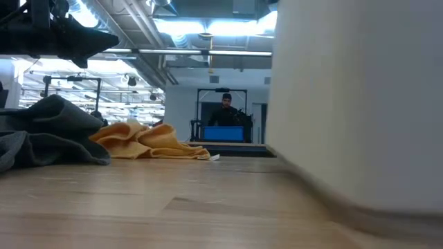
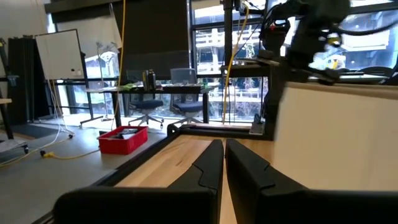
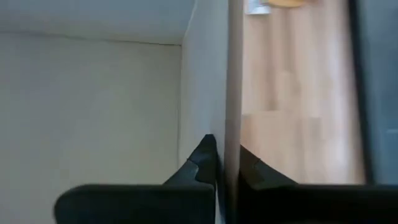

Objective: Fold towel
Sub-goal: Move the laundry organizer to the top right

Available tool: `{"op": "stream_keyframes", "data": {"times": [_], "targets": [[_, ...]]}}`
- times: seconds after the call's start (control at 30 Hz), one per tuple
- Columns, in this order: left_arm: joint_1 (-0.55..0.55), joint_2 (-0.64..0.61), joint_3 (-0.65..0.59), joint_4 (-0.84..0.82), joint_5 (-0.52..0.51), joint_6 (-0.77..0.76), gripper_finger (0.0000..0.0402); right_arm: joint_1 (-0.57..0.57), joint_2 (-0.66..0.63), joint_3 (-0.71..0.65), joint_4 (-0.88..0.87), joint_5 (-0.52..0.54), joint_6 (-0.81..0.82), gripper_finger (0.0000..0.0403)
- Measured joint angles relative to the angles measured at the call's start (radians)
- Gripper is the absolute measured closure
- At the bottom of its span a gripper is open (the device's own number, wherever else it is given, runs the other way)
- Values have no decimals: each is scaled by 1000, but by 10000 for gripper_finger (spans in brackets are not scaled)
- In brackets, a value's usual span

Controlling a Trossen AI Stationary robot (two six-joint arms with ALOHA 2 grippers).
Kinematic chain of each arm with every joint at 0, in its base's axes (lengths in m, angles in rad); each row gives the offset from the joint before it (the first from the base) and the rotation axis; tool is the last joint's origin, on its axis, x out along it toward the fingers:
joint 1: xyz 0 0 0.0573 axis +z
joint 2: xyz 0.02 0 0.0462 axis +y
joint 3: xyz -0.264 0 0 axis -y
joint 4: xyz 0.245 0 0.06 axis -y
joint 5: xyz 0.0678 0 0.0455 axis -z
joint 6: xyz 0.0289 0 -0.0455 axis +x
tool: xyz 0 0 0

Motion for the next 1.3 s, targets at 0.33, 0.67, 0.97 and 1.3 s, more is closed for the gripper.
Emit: {"op": "stream_keyframes", "data": {"times": [0.33, 0.67, 0.97, 1.3], "targets": [[0, 0, 0, 0, 0, 0, 389, -362, -1, 1, 92, 0, -485, 398], [0, 0, 0, 3, 0, -11, 389, -690, 55, -27, 248, -82, -834, 396], [0, 0, 0, 3, 0, 16, 389, -859, 187, -27, 479, -53, -1035, 395], [0, 0, 0, 3, 0, 51, 389, -936, 233, -29, 649, 49, -1128, 333]]}}
